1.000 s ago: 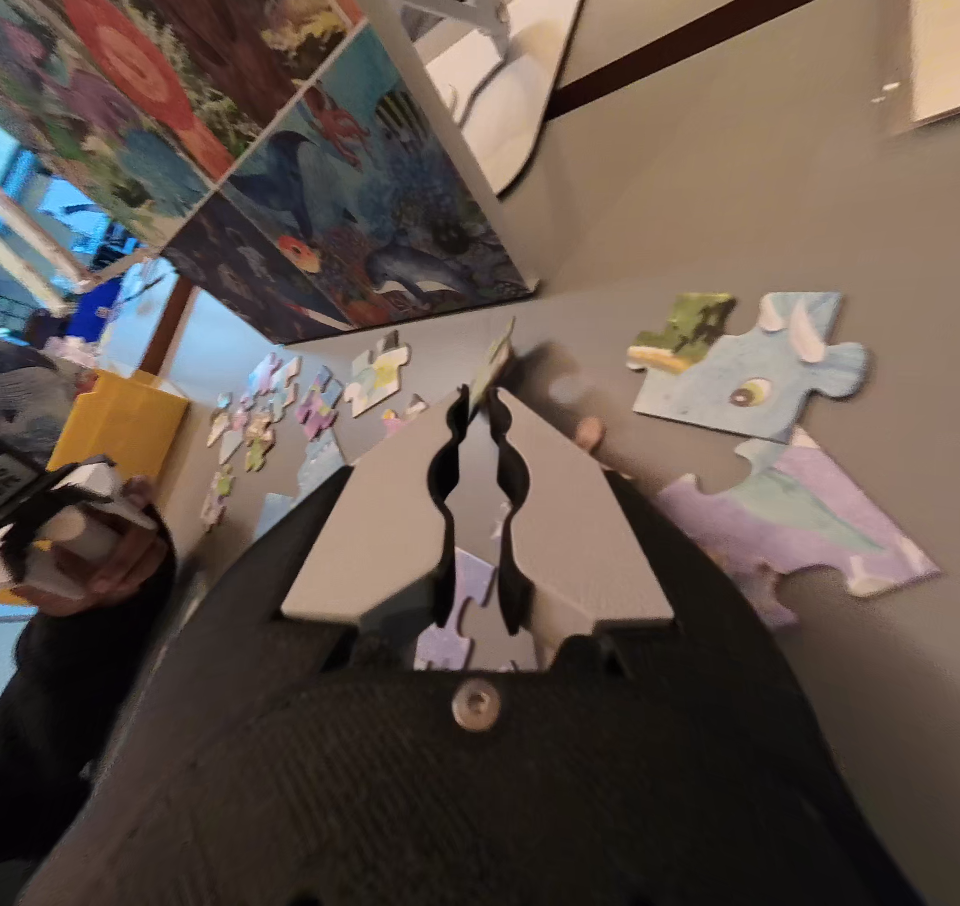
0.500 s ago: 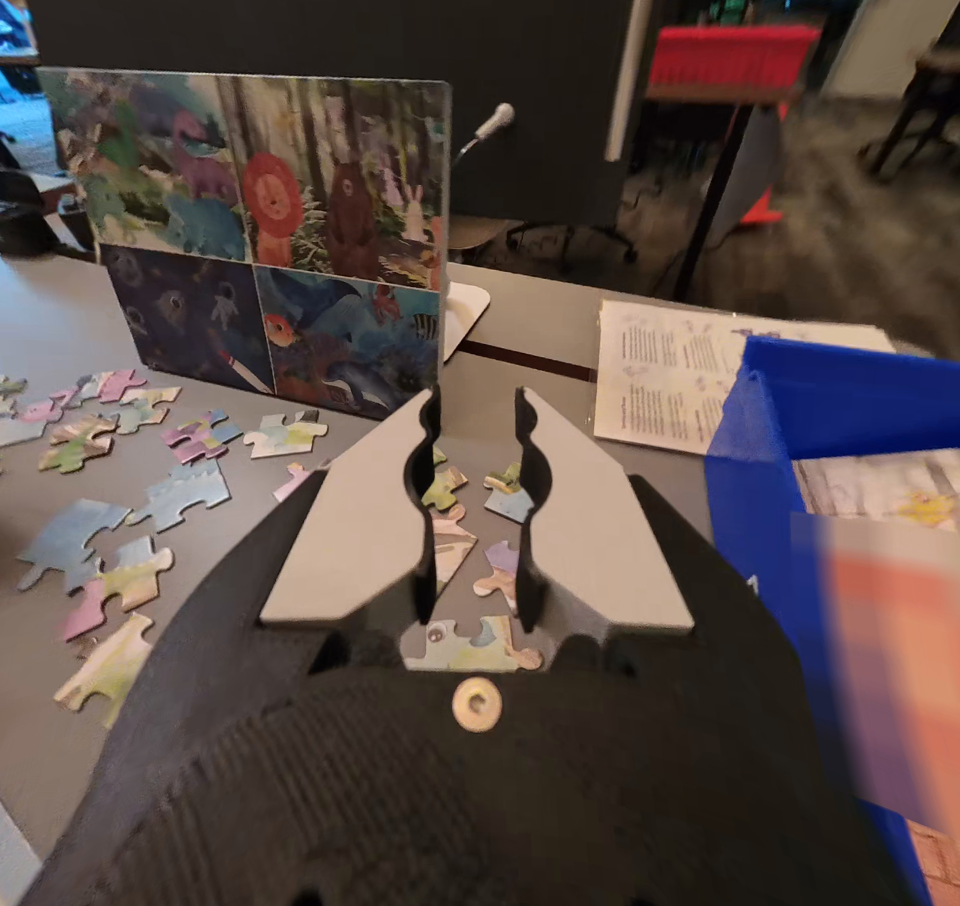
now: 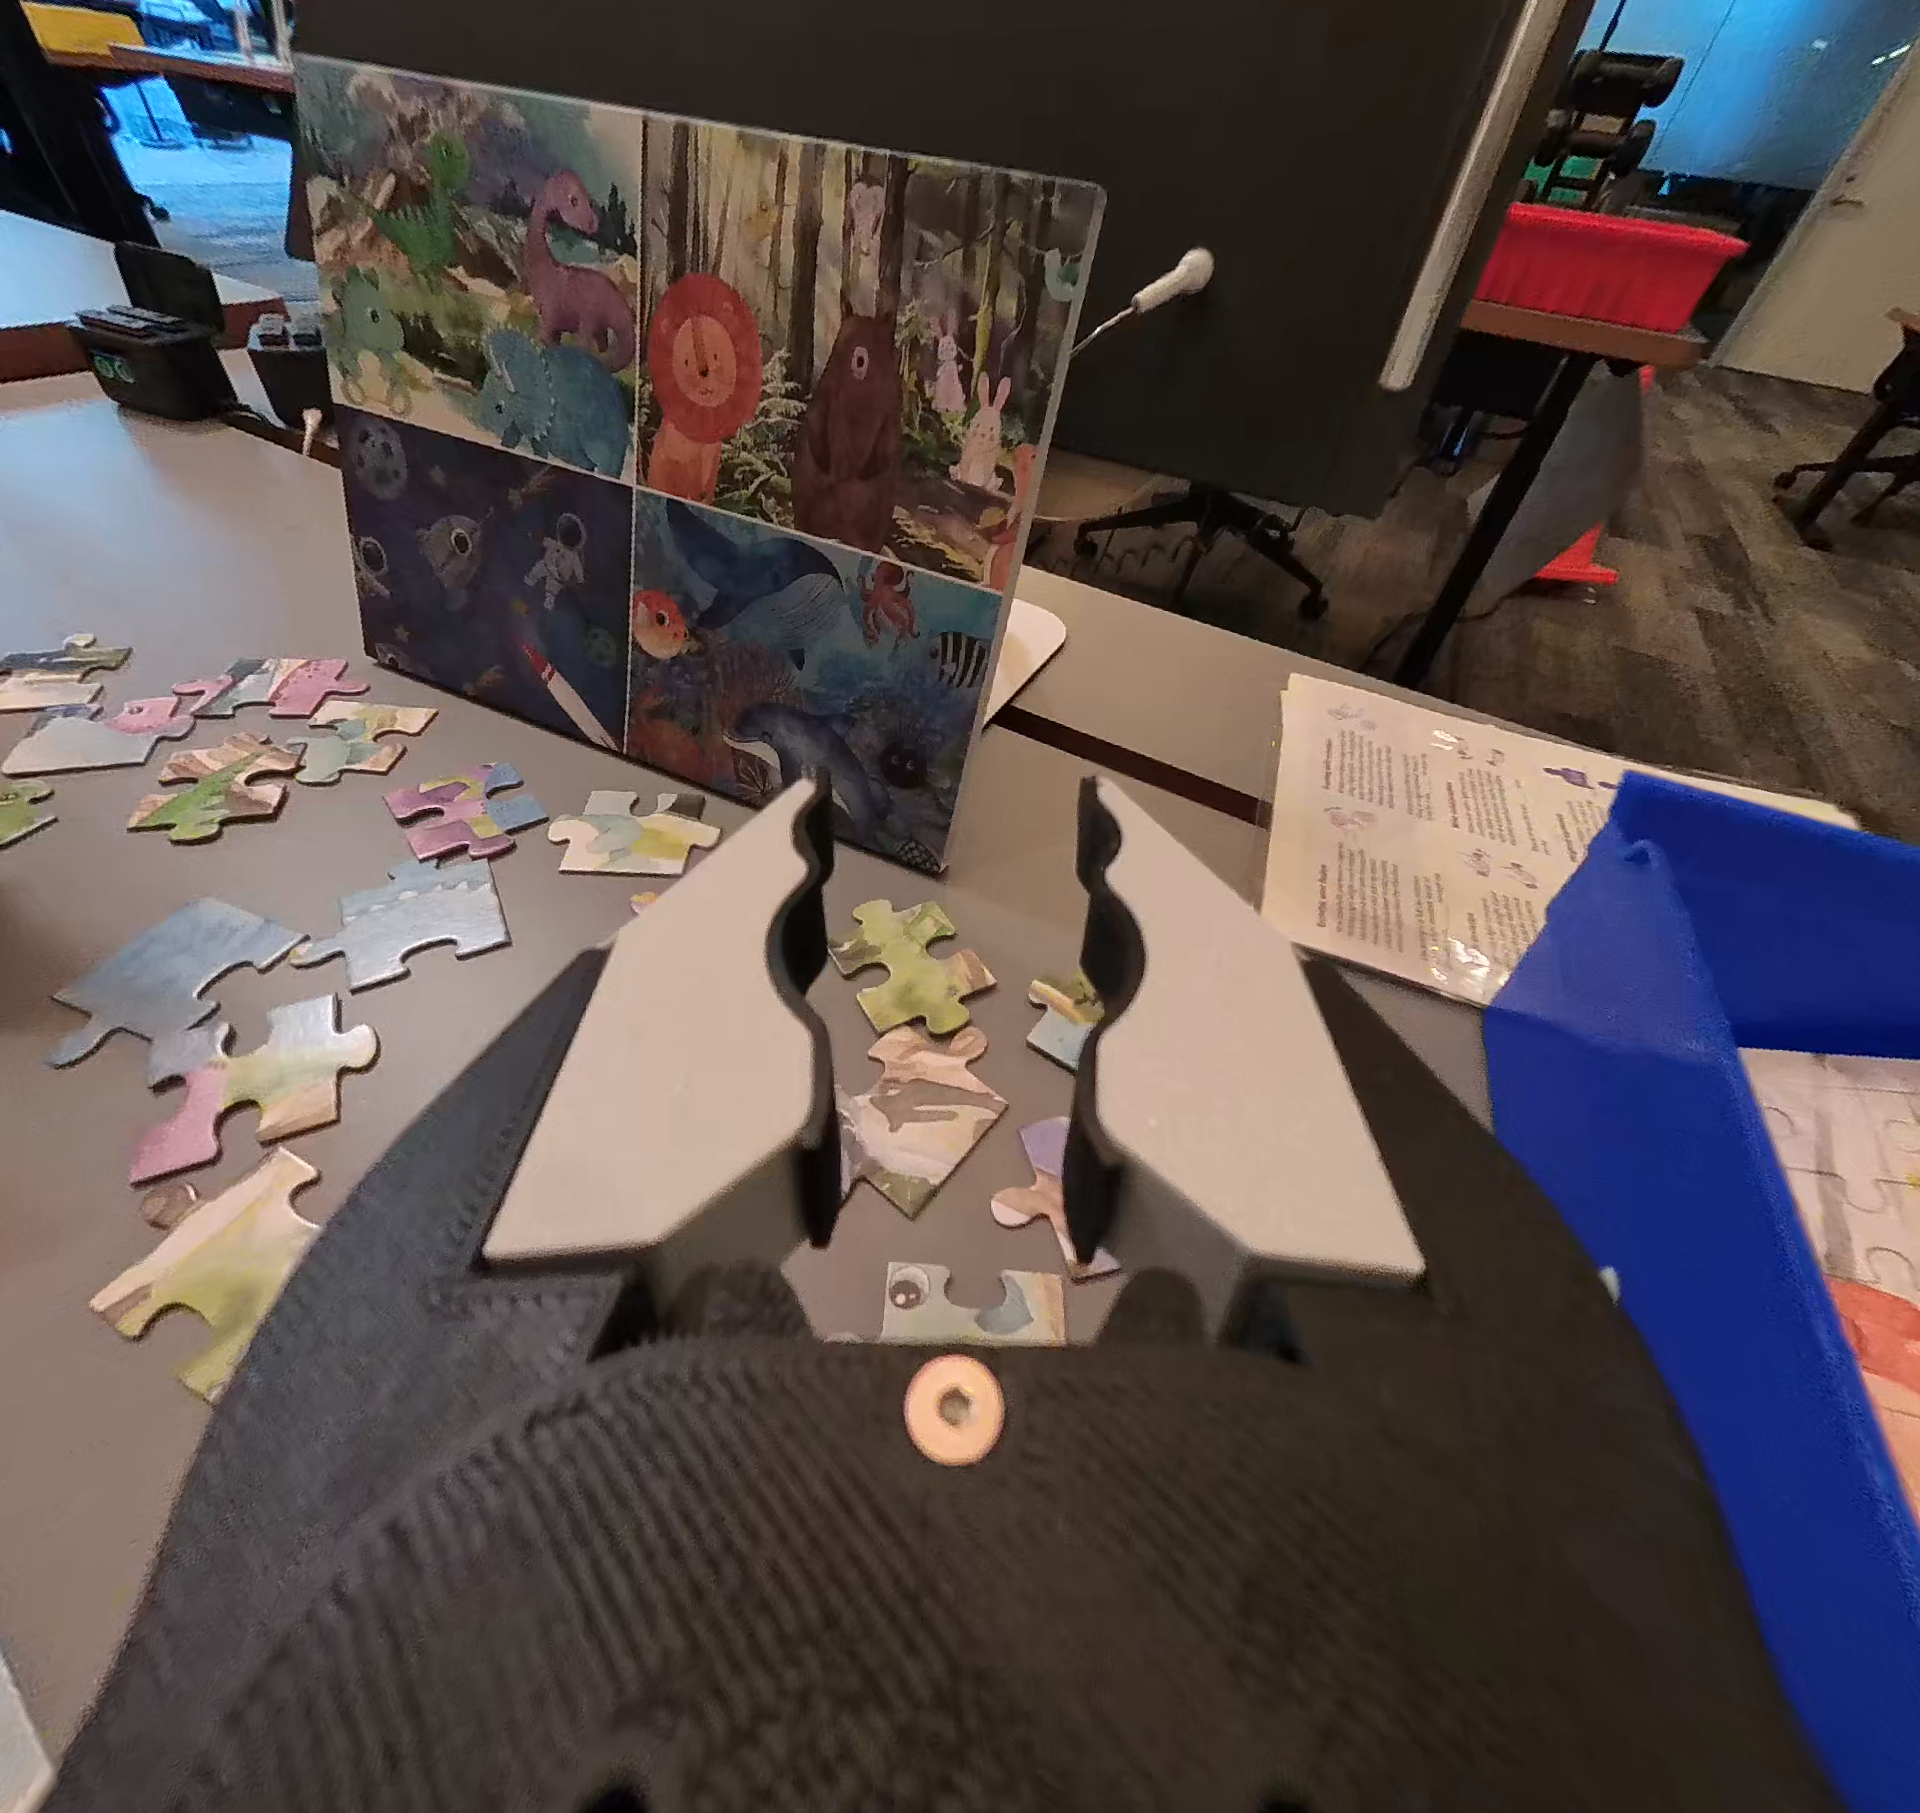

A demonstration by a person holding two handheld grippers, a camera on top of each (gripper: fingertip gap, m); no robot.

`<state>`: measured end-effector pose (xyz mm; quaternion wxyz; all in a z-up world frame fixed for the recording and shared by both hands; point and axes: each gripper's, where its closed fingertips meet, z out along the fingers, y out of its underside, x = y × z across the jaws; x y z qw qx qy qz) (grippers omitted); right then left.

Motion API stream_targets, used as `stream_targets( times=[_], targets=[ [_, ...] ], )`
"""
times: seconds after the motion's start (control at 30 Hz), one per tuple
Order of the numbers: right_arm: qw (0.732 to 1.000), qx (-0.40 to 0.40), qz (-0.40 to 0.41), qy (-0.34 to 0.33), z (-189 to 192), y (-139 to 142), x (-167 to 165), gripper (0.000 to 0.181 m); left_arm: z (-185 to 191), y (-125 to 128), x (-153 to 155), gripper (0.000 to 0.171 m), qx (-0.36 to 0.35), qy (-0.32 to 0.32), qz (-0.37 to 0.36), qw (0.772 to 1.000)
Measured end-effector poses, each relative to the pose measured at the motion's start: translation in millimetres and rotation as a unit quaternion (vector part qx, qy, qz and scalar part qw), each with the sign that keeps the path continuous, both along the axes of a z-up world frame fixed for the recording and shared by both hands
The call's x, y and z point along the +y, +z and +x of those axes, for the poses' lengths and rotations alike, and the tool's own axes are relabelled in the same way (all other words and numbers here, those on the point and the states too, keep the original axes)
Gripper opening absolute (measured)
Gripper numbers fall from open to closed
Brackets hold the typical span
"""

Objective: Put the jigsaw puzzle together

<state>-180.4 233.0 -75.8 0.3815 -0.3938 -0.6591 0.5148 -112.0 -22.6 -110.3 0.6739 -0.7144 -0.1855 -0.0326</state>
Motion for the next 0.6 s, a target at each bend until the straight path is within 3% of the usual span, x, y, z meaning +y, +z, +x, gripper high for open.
stream_targets(
  times=[0.6],
  targets=[
    [1.0,-0.001,0.014,0.017,-2,-11,-17,0.039,-28,10,-30,0.036,0.025,0.083,0.018,0.996]
  ],
)
